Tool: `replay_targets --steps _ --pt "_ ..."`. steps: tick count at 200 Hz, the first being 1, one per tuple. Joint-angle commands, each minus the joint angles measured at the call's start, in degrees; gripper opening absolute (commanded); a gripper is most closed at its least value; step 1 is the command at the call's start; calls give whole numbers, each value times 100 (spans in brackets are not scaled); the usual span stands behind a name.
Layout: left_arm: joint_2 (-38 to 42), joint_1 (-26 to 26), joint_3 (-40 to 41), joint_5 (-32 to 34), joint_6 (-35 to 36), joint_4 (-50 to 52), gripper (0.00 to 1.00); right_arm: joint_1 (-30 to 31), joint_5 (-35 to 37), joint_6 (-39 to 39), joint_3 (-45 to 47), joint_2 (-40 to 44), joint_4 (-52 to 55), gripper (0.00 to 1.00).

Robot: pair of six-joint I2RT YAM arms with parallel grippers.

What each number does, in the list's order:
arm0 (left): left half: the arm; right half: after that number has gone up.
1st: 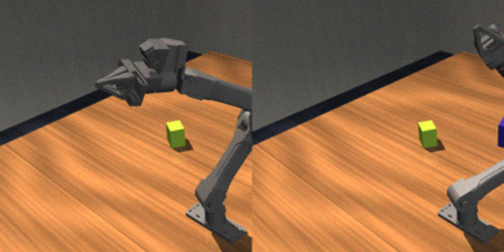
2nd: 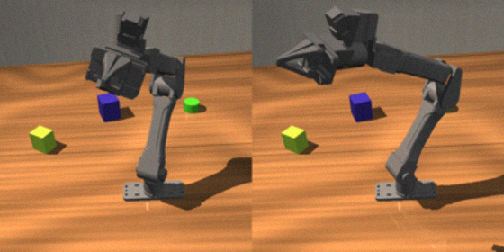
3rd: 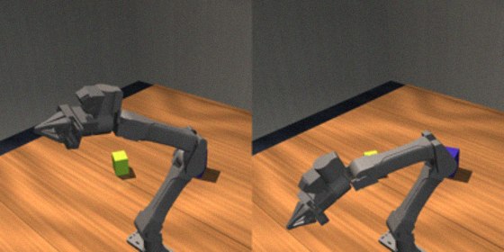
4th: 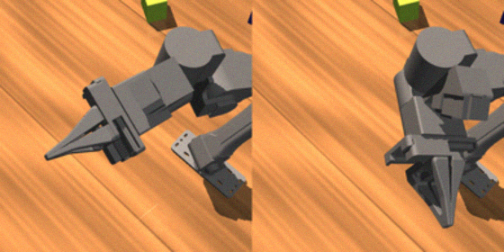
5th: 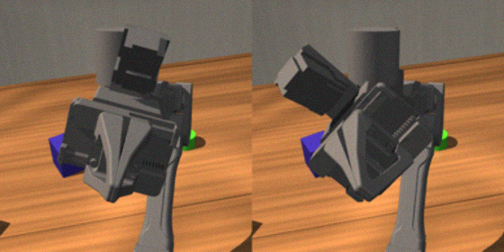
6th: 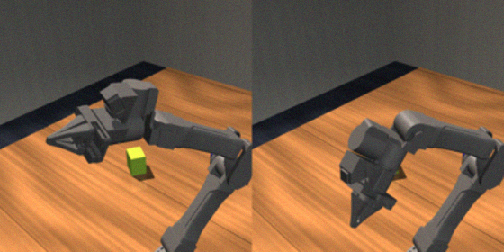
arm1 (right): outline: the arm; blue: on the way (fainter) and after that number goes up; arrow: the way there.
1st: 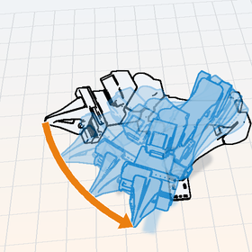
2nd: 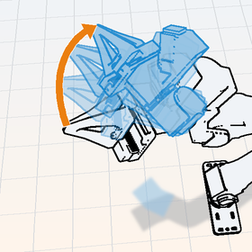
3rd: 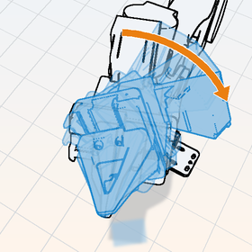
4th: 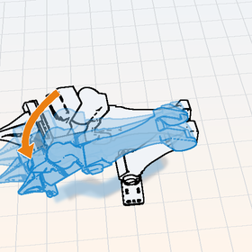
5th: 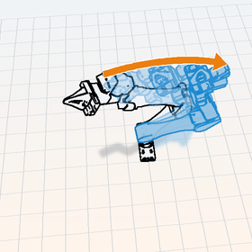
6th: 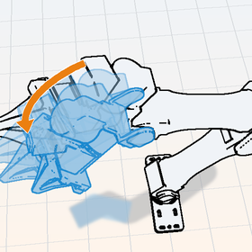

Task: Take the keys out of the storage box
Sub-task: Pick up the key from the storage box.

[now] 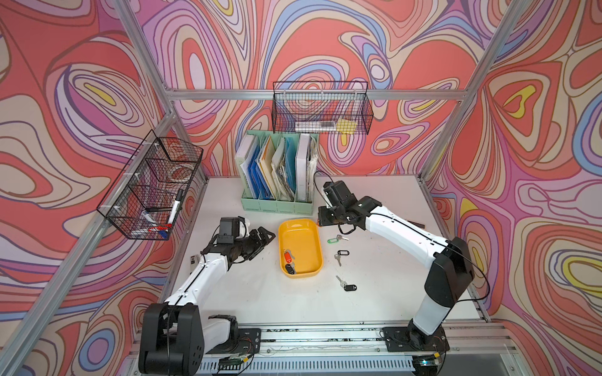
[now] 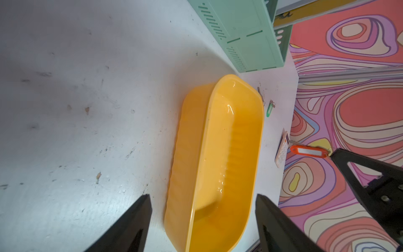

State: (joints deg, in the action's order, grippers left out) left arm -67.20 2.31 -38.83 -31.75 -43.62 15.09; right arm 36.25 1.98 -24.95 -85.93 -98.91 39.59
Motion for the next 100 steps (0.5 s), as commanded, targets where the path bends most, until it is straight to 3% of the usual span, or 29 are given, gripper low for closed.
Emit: replay_targets --steps 1,43,100 --pt "299 -19 -142 480 250 492 88 -254 312 111 367 278 218 0" --pt "685 -20 -145 927 389 824 99 -745 545 253 901 316 303 0" --pt "740 -20 -107 1040 433 960 99 -1323 767 391 1174 -64 215 0"
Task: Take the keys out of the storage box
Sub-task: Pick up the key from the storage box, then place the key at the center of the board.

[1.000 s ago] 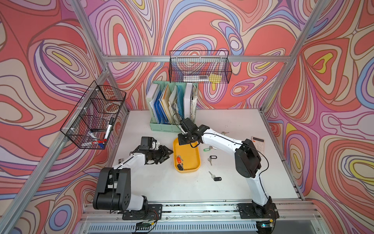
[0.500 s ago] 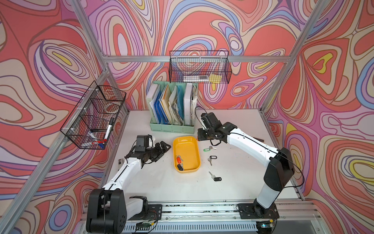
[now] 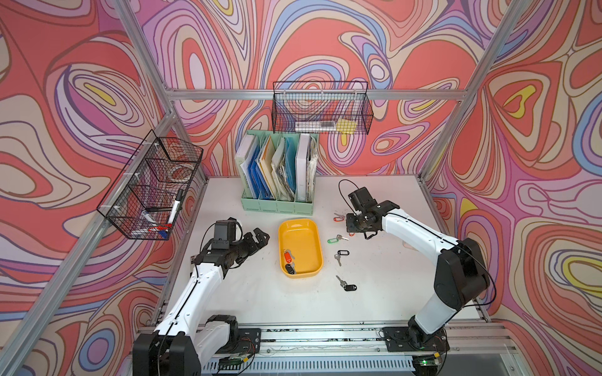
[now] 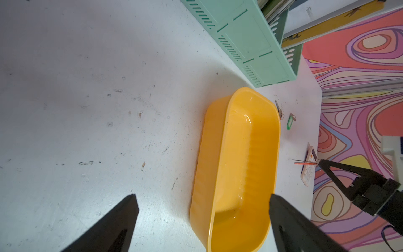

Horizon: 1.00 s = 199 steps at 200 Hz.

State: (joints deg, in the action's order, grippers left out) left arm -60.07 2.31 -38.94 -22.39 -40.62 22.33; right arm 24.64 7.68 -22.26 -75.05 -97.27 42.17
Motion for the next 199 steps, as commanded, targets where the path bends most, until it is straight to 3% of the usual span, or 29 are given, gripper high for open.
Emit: replay_targets --steps 1,109,173,199 --pt "25 -20 -96 104 133 237 99 -175 198 120 86 -238 -51 0" --pt "-245 -20 -150 -160 158 173 99 -440 928 42 -173 -1137 -209 0" --pt "-213 -20 -158 -228 160 149 99 -433 669 167 -204 -538 -136 23" --pt "-234 -12 -149 -376 142 67 97 -429 487 202 -213 -105 -9 26"
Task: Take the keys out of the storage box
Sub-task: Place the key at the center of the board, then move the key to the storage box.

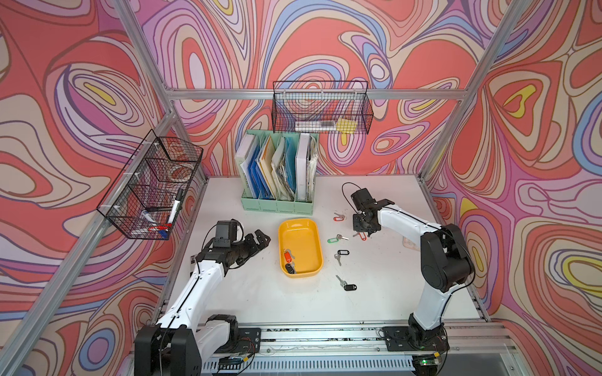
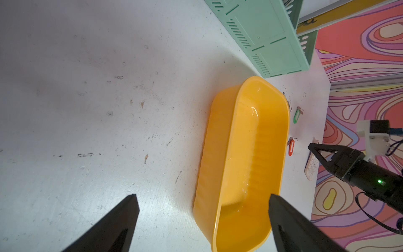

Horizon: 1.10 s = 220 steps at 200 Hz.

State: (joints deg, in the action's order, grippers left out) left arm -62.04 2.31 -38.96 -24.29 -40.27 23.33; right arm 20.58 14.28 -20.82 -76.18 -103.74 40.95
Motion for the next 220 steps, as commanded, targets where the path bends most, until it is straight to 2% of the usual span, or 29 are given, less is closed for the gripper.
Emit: replay_targets --steps 1,48,86,115,138,185,220 --pt "-41 -16 -143 -201 107 -45 97 -25 -190 59 -99 558 119 26" --pt "-180 -20 -179 -615 73 -195 93 -20 -1421 249 186 1377 -251 29" --pt "-319 -13 -166 -927 -2 -340 90 -8 -2576 289 284 1704 -425 29" --pt "-533 -11 -115 -1537 -276 -703 87 219 -3090 220 394 1770 -608 30" --pt "-708 -11 -21 -1956 -506 -1125 81 554 -3447 101 446 1615 -828 29" --pt "-799 -13 111 -2076 -561 -1147 76 1488 -3485 23 86 752 -898 26" --pt "-767 -11 247 -2115 -546 -1098 73 1880 -3513 -31 -257 20 -948 24"
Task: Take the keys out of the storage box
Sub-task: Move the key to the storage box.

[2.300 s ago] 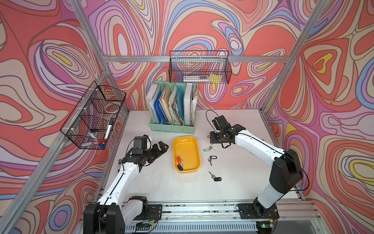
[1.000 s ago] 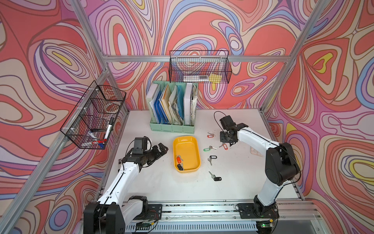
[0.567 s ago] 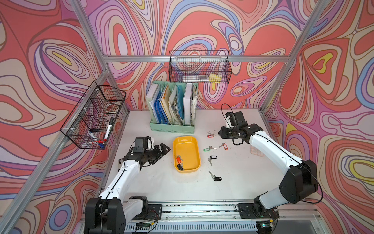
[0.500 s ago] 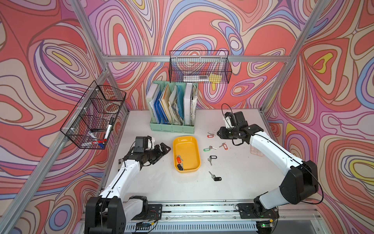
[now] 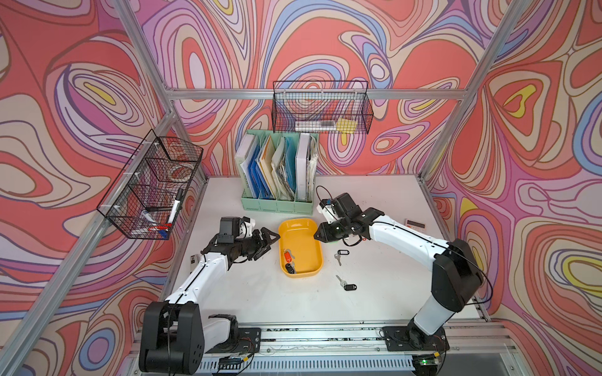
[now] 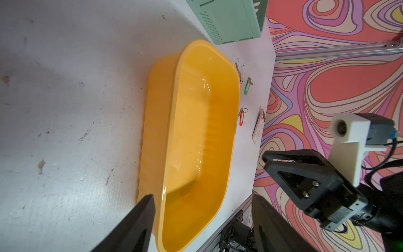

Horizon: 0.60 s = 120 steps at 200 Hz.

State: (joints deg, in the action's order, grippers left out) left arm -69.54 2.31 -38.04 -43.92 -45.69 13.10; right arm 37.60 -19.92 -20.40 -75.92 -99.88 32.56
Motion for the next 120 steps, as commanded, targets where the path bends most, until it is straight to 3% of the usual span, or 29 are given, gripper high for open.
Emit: replay_targets --steps 1,120 --pt "-16 -11 160 -147 -2 -73 73 186 -92 -75 -292 -384 -109 24" --pt "-214 7 414 -257 52 -114 60 756 137 155 -1465 -2012 205 22"
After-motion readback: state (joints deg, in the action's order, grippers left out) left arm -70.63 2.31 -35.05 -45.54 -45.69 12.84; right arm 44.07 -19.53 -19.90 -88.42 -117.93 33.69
